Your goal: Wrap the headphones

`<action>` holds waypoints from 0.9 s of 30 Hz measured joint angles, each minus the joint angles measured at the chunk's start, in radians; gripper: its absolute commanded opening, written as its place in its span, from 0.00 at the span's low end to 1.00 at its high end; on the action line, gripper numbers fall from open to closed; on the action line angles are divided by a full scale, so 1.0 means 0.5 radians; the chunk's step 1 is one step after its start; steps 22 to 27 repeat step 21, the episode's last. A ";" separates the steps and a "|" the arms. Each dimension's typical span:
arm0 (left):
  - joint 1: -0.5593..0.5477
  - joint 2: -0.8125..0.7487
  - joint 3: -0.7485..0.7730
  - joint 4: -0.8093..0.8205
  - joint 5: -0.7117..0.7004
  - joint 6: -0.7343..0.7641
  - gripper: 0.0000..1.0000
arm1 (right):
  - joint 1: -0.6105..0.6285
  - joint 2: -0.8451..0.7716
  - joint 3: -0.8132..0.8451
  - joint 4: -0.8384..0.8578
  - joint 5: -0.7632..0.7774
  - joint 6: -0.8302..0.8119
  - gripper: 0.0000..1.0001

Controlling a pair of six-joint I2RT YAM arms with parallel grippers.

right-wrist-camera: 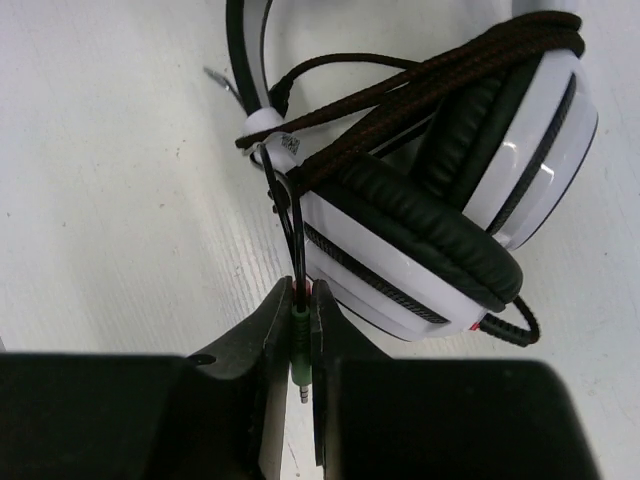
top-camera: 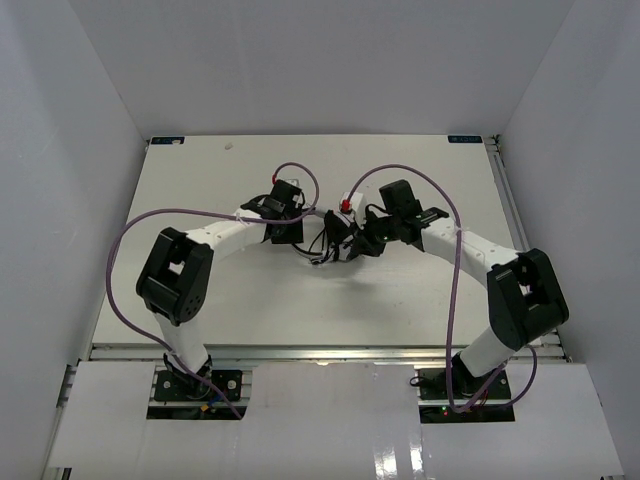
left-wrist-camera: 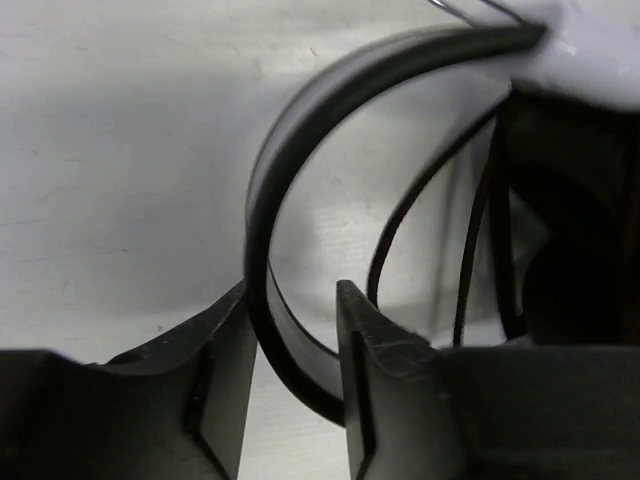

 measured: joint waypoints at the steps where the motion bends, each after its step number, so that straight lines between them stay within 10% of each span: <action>1: -0.005 0.003 -0.015 0.001 0.062 0.000 0.77 | -0.023 0.009 0.004 0.006 -0.037 0.010 0.20; 3: -0.015 0.002 -0.050 0.007 0.169 -0.004 0.98 | -0.067 0.029 0.022 0.001 -0.114 0.037 0.41; 6: -0.031 -0.022 -0.106 0.015 0.283 0.002 0.98 | -0.120 0.036 0.090 -0.032 -0.233 0.080 0.96; 14: -0.034 -0.759 -0.243 0.074 0.464 0.086 0.98 | -0.286 -0.509 0.053 -0.181 -0.269 0.113 0.90; 21: -0.035 -1.629 -0.669 0.397 0.636 0.073 0.98 | -0.322 -1.314 -0.453 0.118 0.341 0.505 0.90; 27: -0.035 -1.629 -0.669 0.397 0.636 0.073 0.98 | -0.322 -1.314 -0.453 0.118 0.341 0.505 0.90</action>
